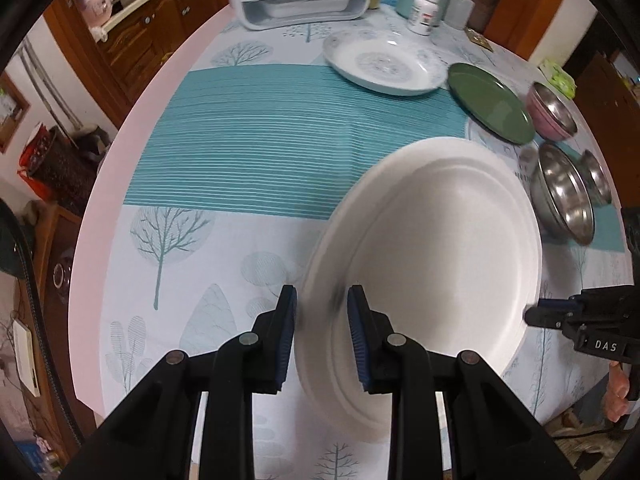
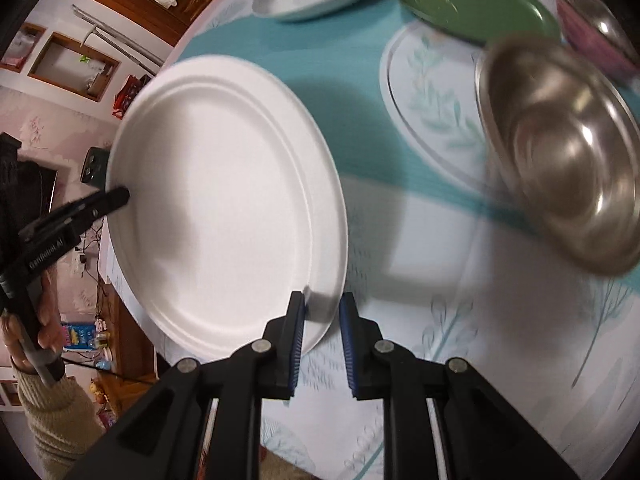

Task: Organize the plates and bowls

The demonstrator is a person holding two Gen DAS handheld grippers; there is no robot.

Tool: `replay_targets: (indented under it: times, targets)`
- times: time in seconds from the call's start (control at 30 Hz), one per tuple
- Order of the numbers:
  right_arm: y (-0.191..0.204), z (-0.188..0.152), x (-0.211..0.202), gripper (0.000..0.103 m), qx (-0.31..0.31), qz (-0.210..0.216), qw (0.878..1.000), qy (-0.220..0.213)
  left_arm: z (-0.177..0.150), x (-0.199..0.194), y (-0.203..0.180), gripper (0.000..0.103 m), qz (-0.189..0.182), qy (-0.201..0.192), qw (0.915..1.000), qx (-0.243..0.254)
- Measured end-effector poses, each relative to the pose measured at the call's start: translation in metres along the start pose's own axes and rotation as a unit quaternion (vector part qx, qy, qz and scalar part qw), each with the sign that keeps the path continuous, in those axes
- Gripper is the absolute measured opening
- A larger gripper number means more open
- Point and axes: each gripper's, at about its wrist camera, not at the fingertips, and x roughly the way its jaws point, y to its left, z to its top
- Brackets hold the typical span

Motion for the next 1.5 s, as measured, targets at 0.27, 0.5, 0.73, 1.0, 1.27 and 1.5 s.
replay_targets:
  times: [0.27,0.5,0.73,1.0,1.27,1.5]
  targets:
    - [0.007,-0.017,0.007,0.023,-0.017,-0.02,0.999,-0.02,-0.011,0.024,-0.005,0.025,0.016,-0.018,0.9996,-0.014]
    - [0.015,-0.033,0.003,0.059,-0.052,-0.098,0.99,-0.091,-0.039,0.009,0.009,0.07,0.083,-0.112,0.9867,-0.084]
    - [0.01,-0.054,-0.008,0.059,-0.068,-0.104,0.984,-0.13,-0.077,-0.031,-0.003,0.081,0.112,-0.179,0.9722,-0.102]
    - [0.031,-0.072,-0.037,0.059,-0.107,-0.112,0.97,-0.188,-0.09,-0.062,-0.039,0.082,0.087,-0.203,0.9727,-0.07]
    - [0.036,-0.07,-0.069,0.059,-0.118,-0.117,0.957,-0.237,-0.076,-0.088,-0.074,0.082,0.08,-0.233,0.9689,-0.023]
    - [0.026,-0.061,-0.083,0.059,-0.087,-0.109,0.958,-0.252,-0.066,-0.101,-0.087,0.082,0.078,-0.251,0.9648,-0.008]
